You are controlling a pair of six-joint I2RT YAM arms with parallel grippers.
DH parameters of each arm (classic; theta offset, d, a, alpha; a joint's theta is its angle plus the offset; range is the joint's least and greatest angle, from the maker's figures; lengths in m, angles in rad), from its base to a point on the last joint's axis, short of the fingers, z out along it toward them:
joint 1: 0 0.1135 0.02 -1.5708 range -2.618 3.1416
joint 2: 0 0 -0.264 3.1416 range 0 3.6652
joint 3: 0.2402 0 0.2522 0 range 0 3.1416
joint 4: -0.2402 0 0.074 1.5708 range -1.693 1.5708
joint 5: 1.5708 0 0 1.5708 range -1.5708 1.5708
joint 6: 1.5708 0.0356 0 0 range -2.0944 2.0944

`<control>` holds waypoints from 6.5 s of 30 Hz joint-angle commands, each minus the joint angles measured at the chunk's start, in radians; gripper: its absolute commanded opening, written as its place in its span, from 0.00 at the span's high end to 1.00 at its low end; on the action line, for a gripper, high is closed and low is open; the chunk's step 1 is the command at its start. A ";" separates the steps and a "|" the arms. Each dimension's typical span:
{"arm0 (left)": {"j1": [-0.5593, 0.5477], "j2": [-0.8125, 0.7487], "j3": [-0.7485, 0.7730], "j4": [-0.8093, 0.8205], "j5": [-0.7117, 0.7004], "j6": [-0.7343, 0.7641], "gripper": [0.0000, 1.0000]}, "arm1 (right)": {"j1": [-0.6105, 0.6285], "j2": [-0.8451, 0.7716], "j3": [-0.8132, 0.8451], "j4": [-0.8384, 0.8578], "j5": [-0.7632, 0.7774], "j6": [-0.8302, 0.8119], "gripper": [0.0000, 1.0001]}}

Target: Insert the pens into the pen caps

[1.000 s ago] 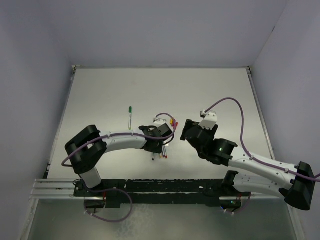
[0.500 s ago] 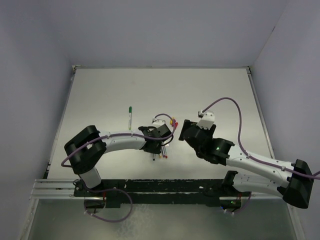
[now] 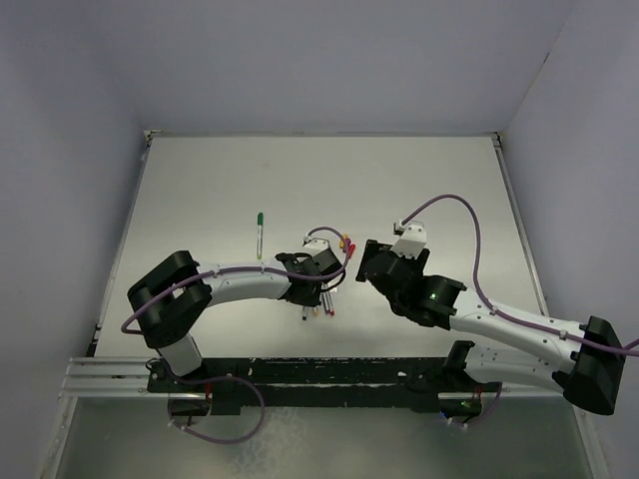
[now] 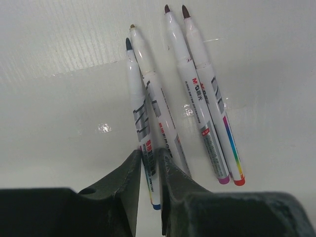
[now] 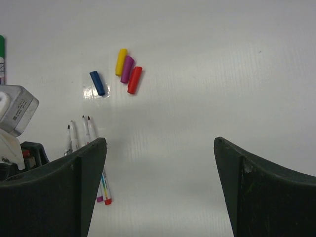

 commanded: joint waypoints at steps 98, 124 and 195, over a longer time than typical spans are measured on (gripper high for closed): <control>-0.006 -0.972 -0.534 0.410 0.187 0.247 1.00 | -0.323 0.920 0.534 0.226 -0.696 -0.602 0.76; -0.007 -0.966 -0.518 0.401 0.160 0.248 1.00 | -0.276 0.916 0.441 0.222 -0.656 -0.532 0.74; -0.009 -0.910 -0.581 1.085 0.335 0.272 1.00 | -0.264 -0.036 -0.234 1.460 -0.991 -0.135 1.00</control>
